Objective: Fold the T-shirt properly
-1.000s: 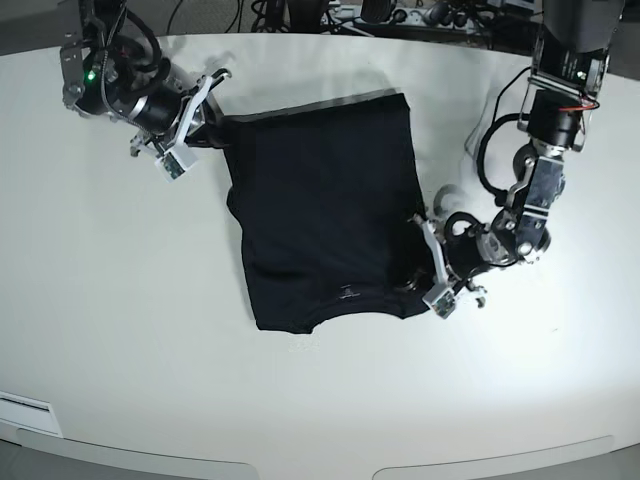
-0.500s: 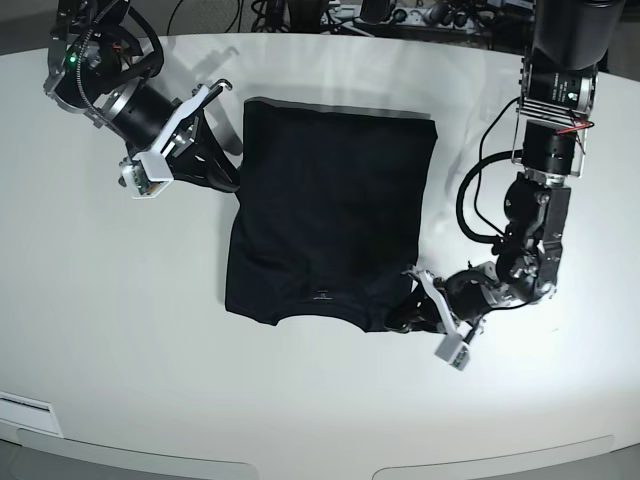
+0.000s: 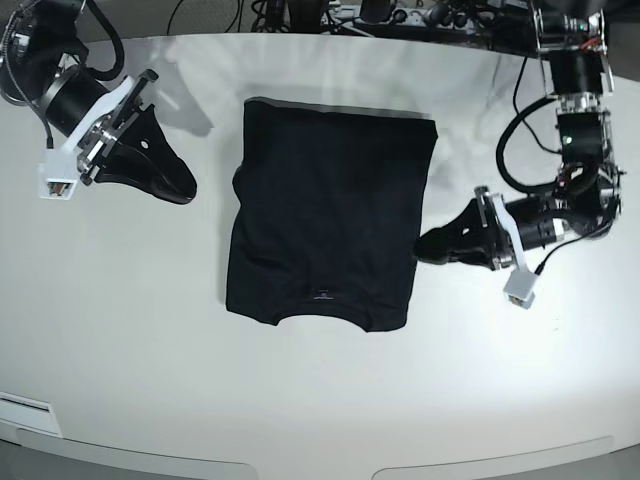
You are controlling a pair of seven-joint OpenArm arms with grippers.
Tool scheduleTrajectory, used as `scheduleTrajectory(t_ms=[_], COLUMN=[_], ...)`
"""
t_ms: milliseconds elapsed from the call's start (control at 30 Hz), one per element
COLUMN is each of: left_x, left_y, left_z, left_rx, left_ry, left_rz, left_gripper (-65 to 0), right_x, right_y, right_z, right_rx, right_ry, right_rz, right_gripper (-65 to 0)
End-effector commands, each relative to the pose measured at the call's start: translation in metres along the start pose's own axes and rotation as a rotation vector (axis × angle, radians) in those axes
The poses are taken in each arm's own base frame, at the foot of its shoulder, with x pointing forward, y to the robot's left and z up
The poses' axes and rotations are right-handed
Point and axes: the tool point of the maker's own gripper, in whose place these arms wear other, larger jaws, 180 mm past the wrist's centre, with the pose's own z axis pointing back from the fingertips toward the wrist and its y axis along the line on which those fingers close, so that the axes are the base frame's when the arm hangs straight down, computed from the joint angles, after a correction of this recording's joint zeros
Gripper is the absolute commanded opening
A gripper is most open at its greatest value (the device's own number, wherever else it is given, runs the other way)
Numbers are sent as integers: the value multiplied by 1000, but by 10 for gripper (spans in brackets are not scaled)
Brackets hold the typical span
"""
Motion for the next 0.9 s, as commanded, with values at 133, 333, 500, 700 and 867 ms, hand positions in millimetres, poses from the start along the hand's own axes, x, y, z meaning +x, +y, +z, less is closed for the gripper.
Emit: scheduleTrajectory(t_ms=[133, 333, 500, 700, 867], left_x=[-20, -60, -103, -171, -219], left_y=[-81, -142, -167, -207, -215], left_z=[16, 39, 61, 85, 102], left_rx=[-59, -50, -27, -1, 131], left_ry=[76, 159, 258, 463, 498], left_rz=[-169, -140, 32, 273, 476], left_gripper=[-650, -650, -650, -650, -650], right_x=[-17, -56, -85, -137, -191], right_y=[7, 0, 11, 59, 68], right_z=[31, 80, 116, 160, 182], right_rx=[-91, -240, -308, -279, -321], right_ry=[135, 322, 470, 748, 733], right_rz=[38, -52, -147, -343, -626], right_gripper=[-650, -650, -650, -650, -650])
